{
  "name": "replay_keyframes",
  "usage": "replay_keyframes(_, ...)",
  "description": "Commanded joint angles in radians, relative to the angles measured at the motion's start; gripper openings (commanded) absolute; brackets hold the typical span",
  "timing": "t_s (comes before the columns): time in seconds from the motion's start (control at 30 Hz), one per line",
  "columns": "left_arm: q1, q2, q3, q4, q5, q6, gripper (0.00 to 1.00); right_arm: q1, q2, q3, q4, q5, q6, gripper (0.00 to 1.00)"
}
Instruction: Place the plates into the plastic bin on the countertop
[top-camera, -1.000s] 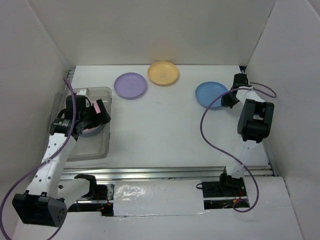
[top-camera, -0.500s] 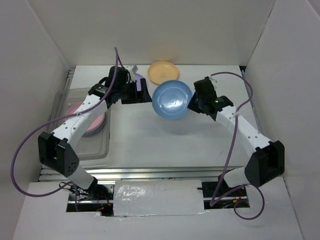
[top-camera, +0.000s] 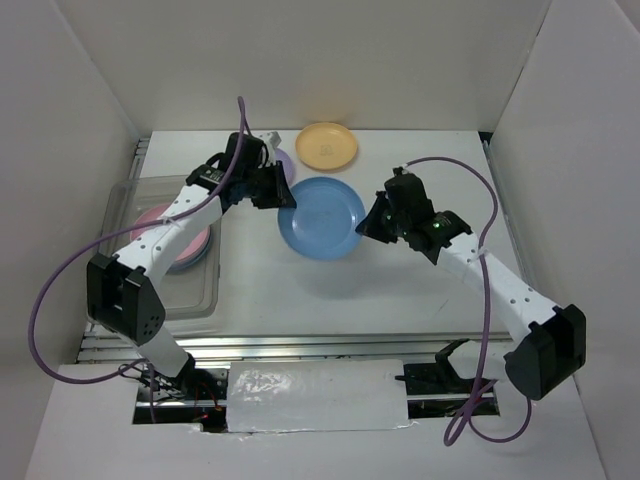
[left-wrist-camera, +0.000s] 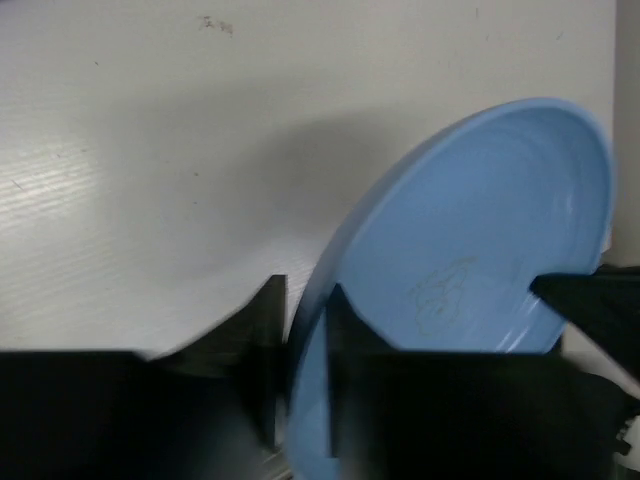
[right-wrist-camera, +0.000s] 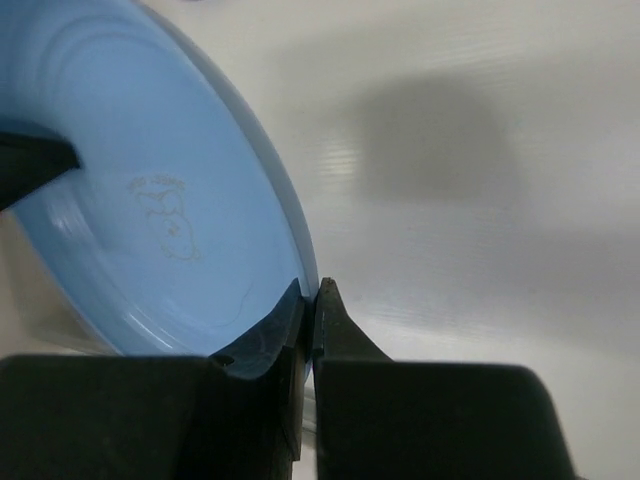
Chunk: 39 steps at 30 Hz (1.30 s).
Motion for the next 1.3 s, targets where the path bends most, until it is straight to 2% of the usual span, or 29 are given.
replay_keyframes(0.0, -0.016, 0.016, 0.045, -0.004, -0.016, -0.012, 0.3, 0.022, -0.035, 0.04, 0.049, 0.005, 0.019, 0.0)
replay_keyframes(0.03, -0.017, 0.016, 0.048, -0.01, -0.027, -0.013, 0.0, 0.027, -0.032, 0.045, 0.043, 0.01, 0.019, 0.0)
replay_keyframes(0.07, -0.017, 0.013, 0.059, -0.02, -0.056, -0.016, 0.0, 0.028, -0.024, 0.052, 0.036, 0.008, 0.018, 0.01)
replay_keyframes(0.1, -0.017, 0.01, 0.064, -0.041, -0.074, -0.019, 0.0, 0.028, -0.023, 0.052, 0.032, 0.008, 0.016, 0.11)
replay_keyframes(0.13, -0.016, 0.006, 0.07, -0.058, -0.099, -0.022, 0.0, 0.028, -0.024, 0.049, 0.029, 0.013, 0.018, 0.57)
replay_keyframes(0.17, -0.001, -0.003, 0.084, -0.075, -0.169, -0.025, 0.0, 0.022, -0.03, 0.045, 0.011, 0.049, 0.029, 0.75)
replay_keyframes(0.2, 0.016, -0.011, 0.088, -0.095, -0.2, -0.032, 0.0, 0.014, -0.038, 0.042, -0.003, 0.065, 0.032, 1.0)
replay_keyframes(0.23, 0.047, -0.02, 0.073, -0.131, -0.202, -0.056, 0.0, 0.001, -0.046, 0.019, -0.011, 0.074, 0.032, 1.0)
replay_keyframes(0.3, 0.177, -0.069, 0.029, -0.139, -0.258, -0.081, 0.0, -0.054, -0.095, -0.023, 0.006, 0.032, 0.023, 1.0)
replay_keyframes(0.33, 0.231, -0.094, -0.034, -0.124, -0.261, -0.103, 0.0, -0.074, -0.112, -0.07, 0.021, 0.021, 0.019, 1.0)
replay_keyframes(0.37, 0.339, -0.14, -0.071, -0.11, -0.252, -0.114, 0.0, -0.087, -0.144, -0.093, 0.05, -0.007, 0.013, 1.0)
replay_keyframes(0.53, 0.68, -0.269, -0.266, -0.04, -0.266, -0.18, 0.0, -0.147, -0.152, -0.152, 0.066, -0.085, -0.042, 1.0)
replay_keyframes(0.63, 0.803, -0.303, -0.343, -0.008, -0.277, -0.213, 0.0, -0.151, -0.139, -0.173, 0.086, -0.122, -0.057, 1.0)
replay_keyframes(0.73, 0.877, -0.303, -0.395, 0.034, -0.274, -0.228, 0.0, -0.15, -0.13, -0.191, 0.114, -0.163, -0.066, 1.0)
replay_keyframes(0.93, 0.909, -0.182, -0.372, 0.06, -0.24, -0.199, 0.0, -0.142, -0.127, -0.205, 0.132, -0.187, -0.092, 1.0)
replay_keyframes(0.97, 0.909, -0.175, -0.367, 0.056, -0.223, -0.196, 0.19, -0.139, -0.126, -0.205, 0.134, -0.187, -0.094, 1.0)
replay_keyframes(1.0, 0.909, -0.177, -0.363, 0.046, -0.223, -0.197, 0.31, -0.141, -0.126, -0.204, 0.134, -0.188, -0.094, 1.0)
replay_keyframes(1.03, 0.906, -0.198, -0.364, 0.04, -0.237, -0.2, 0.5, -0.138, -0.127, -0.202, 0.135, -0.188, -0.096, 1.0)
replay_keyframes(1.07, 0.905, -0.217, -0.367, 0.03, -0.255, -0.206, 0.97, -0.134, -0.127, -0.204, 0.137, -0.19, -0.096, 1.0)
replay_keyframes(1.1, 0.898, -0.235, -0.366, 0.004, -0.273, -0.209, 0.99, -0.134, -0.126, -0.201, 0.138, -0.19, -0.094, 1.0)
replay_keyframes(1.27, 0.885, -0.417, -0.329, -0.113, -0.381, -0.184, 0.99, -0.118, -0.118, -0.198, 0.15, -0.182, -0.085, 1.0)
